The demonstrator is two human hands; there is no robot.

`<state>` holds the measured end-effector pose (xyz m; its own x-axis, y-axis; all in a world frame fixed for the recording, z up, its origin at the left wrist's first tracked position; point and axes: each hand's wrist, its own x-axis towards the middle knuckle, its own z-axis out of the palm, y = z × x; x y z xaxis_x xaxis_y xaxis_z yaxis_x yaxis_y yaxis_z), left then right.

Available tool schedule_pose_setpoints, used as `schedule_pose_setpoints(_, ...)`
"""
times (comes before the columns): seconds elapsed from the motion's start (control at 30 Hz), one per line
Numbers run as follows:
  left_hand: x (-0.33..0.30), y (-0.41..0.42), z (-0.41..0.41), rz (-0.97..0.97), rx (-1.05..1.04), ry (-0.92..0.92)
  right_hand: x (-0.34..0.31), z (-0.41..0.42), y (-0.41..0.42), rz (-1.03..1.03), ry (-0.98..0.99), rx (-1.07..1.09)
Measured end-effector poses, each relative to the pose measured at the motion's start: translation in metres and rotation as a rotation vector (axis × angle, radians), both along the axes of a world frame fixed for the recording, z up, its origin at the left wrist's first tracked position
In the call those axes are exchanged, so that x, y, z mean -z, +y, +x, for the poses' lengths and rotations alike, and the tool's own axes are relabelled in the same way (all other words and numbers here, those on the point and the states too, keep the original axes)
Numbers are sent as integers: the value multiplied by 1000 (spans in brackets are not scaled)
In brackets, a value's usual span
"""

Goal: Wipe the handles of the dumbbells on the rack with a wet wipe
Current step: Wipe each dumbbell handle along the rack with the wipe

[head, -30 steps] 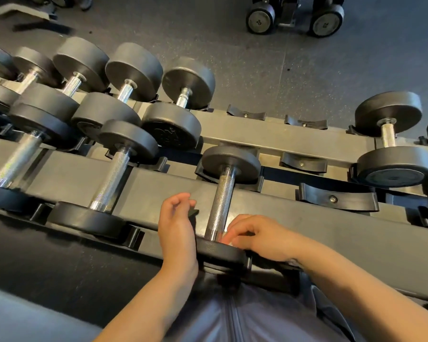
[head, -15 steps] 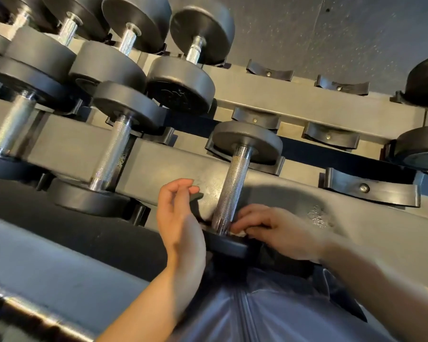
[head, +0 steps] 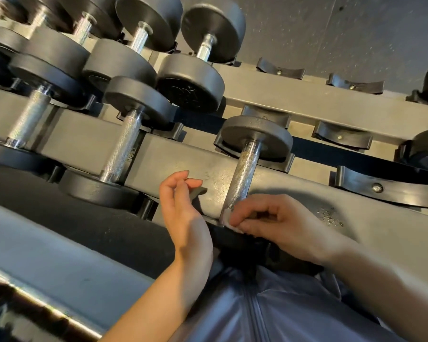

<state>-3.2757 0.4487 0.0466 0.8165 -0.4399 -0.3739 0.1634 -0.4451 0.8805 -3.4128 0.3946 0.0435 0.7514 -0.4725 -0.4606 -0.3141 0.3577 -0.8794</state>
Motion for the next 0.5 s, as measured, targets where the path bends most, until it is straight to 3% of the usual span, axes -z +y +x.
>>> schedule_pose_setpoints(0.07, 1, -1, 0, -16, -19, -17, -3, 14, -4, -197, 34, -105)
schedule_pose_setpoints(0.17, 3, -2, -1, -39, -29, -30, -10, 34, -25, -446, 175, -470)
schedule_pose_setpoints(0.3, 2, 1, -1, -52, 0, -36, -19, 46, -47, -582, 307, -972)
schedule_pose_setpoints(0.5, 1, -1, -1, -53, -40, 2, -19, 100, -47, -625, 529, -1350)
